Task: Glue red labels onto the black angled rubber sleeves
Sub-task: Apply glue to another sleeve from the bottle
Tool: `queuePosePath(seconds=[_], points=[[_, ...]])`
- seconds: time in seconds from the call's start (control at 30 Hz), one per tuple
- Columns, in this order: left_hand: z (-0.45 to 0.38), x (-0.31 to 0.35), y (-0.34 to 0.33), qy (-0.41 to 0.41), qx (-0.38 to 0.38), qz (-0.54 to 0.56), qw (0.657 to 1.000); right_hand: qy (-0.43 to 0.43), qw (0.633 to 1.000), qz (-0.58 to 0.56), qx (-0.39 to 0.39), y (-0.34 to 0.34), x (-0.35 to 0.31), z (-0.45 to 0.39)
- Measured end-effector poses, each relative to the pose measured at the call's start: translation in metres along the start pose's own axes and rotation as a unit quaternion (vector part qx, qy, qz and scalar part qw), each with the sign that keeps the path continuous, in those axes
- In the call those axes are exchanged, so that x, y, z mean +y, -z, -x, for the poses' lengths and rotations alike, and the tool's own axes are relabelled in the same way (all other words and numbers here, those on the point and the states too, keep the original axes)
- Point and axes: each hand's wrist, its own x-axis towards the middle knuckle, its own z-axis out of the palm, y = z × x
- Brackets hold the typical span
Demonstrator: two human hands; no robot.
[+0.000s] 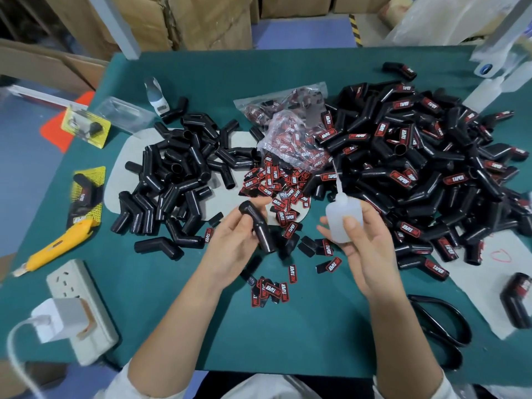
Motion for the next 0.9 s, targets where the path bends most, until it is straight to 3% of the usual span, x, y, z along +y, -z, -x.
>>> queuePosePath(seconds=[0.63, 0.9], points=[[0.002, 0.001, 0.000, -0.137, 0.020, -0.128, 0.982, -0.017, 0.997, -0.068, 0.031, 0.007, 0.002, -0.004], [0.001, -0.003, 0.002, -0.154, 0.088, -0.235, 0.956, -0.018, 0.997, -0.058, 0.056, 0.006, 0.004, -0.005]])
